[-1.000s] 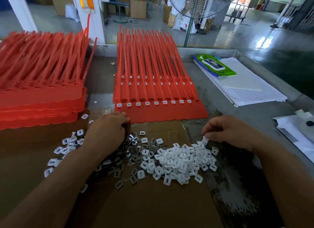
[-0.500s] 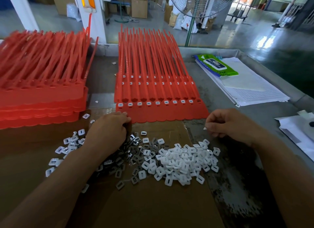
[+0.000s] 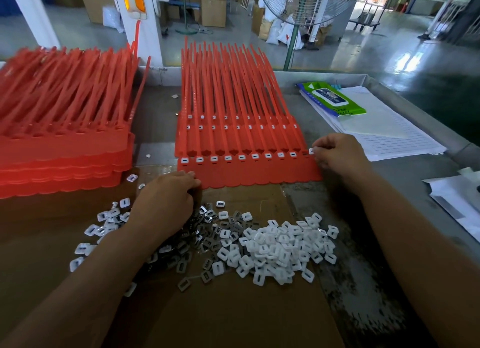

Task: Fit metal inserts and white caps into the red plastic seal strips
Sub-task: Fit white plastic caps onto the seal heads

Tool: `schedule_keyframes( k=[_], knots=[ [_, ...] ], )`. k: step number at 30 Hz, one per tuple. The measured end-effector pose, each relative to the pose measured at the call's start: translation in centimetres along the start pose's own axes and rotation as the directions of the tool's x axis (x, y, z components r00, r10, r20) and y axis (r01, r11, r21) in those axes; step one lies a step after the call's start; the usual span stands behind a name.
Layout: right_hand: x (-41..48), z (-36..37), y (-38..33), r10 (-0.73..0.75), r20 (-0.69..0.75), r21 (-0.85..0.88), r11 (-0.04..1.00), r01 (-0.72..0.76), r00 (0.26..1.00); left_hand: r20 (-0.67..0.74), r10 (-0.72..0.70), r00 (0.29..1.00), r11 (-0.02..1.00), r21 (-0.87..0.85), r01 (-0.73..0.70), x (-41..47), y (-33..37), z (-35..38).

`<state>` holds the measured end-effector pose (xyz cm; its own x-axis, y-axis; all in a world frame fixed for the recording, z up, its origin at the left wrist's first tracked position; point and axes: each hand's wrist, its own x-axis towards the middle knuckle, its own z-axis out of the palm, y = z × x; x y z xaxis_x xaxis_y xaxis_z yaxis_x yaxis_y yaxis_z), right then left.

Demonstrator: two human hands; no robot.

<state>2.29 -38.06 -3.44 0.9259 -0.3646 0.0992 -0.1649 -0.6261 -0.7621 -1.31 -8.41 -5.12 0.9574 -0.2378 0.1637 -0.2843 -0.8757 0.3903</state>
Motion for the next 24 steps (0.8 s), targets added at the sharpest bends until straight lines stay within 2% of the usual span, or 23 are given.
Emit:
schedule_keyframes(
  k=[17, 24],
  knots=[
    [1.7, 1.1, 0.2, -0.012, 0.084, -0.148, 0.989, 0.024, 0.996, -0.003, 0.009, 1.0, 1.0, 0.005, -0.009, 0.0, -0.1, 0.1],
    [2.1, 1.2, 0.1, 0.063, 0.029, -0.094, 0.994, -0.06, 0.998, -0.009, 0.009, 1.0, 1.0, -0.001, -0.009, 0.0, 0.1, 0.0]
  ],
)
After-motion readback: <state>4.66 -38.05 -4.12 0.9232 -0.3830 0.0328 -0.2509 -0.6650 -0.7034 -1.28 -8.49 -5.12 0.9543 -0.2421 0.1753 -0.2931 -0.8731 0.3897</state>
